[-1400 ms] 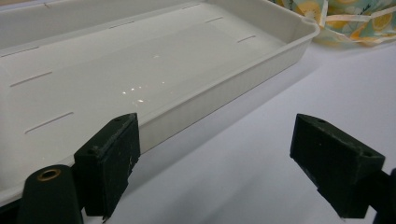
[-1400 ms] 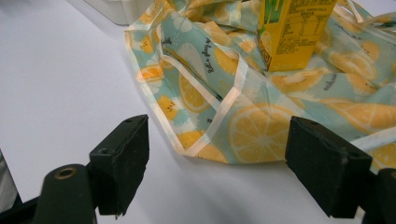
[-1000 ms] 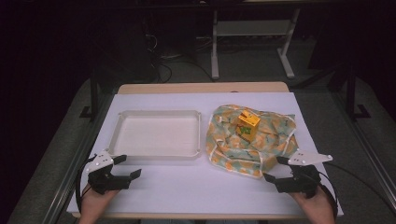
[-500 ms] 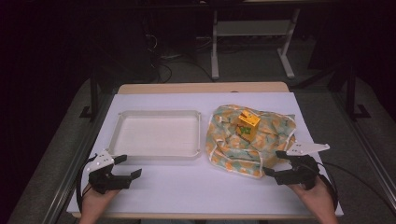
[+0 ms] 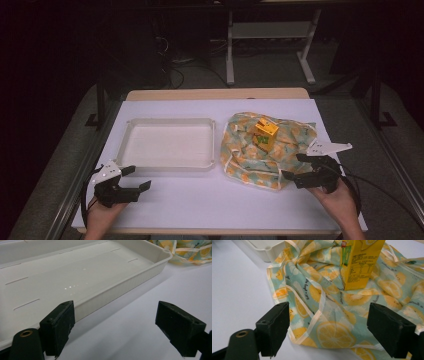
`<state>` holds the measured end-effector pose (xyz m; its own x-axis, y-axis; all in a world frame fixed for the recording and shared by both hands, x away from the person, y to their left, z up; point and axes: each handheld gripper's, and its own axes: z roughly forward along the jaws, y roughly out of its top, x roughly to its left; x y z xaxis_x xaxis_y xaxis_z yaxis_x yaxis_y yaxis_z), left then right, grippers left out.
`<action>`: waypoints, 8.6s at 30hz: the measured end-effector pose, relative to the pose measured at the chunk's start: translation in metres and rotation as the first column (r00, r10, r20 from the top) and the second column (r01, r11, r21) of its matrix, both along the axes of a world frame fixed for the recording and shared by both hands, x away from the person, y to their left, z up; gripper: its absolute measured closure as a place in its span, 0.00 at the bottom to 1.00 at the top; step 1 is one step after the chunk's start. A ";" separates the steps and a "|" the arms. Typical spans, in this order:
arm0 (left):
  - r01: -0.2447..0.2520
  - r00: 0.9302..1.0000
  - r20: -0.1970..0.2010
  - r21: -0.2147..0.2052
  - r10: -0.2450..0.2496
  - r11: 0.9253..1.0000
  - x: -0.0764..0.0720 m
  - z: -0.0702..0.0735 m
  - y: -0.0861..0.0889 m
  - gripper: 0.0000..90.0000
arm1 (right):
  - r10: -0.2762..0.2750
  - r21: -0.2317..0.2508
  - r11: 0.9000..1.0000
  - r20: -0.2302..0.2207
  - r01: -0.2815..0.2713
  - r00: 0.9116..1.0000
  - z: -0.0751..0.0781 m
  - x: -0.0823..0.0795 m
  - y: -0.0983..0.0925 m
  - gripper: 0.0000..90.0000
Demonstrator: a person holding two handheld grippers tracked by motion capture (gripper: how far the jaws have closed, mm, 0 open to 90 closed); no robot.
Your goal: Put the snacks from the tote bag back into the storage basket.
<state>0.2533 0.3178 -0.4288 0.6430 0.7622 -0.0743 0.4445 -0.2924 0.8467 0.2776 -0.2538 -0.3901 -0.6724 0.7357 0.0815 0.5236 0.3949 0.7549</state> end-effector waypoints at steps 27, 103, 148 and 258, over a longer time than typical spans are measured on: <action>0.004 1.000 -0.002 0.005 -0.004 1.000 0.000 0.000 -0.001 0.17 | 0.034 -0.078 0.996 -0.019 -0.036 0.999 0.029 0.052 0.012 0.18; 0.008 1.000 0.002 -0.001 -0.008 1.000 0.001 0.000 0.000 0.17 | 0.098 -0.257 0.958 -0.109 -0.123 0.989 0.022 0.146 0.071 0.51; 0.000 1.000 0.001 -0.013 0.000 1.000 0.000 0.001 0.000 0.17 | 0.213 -0.242 0.946 -0.031 -0.214 0.977 0.088 0.132 0.088 0.55; 0.014 1.000 0.008 -0.021 -0.013 1.000 0.001 0.002 0.003 0.17 | 0.625 -0.204 0.758 -0.041 -0.619 0.779 0.086 0.132 0.265 0.55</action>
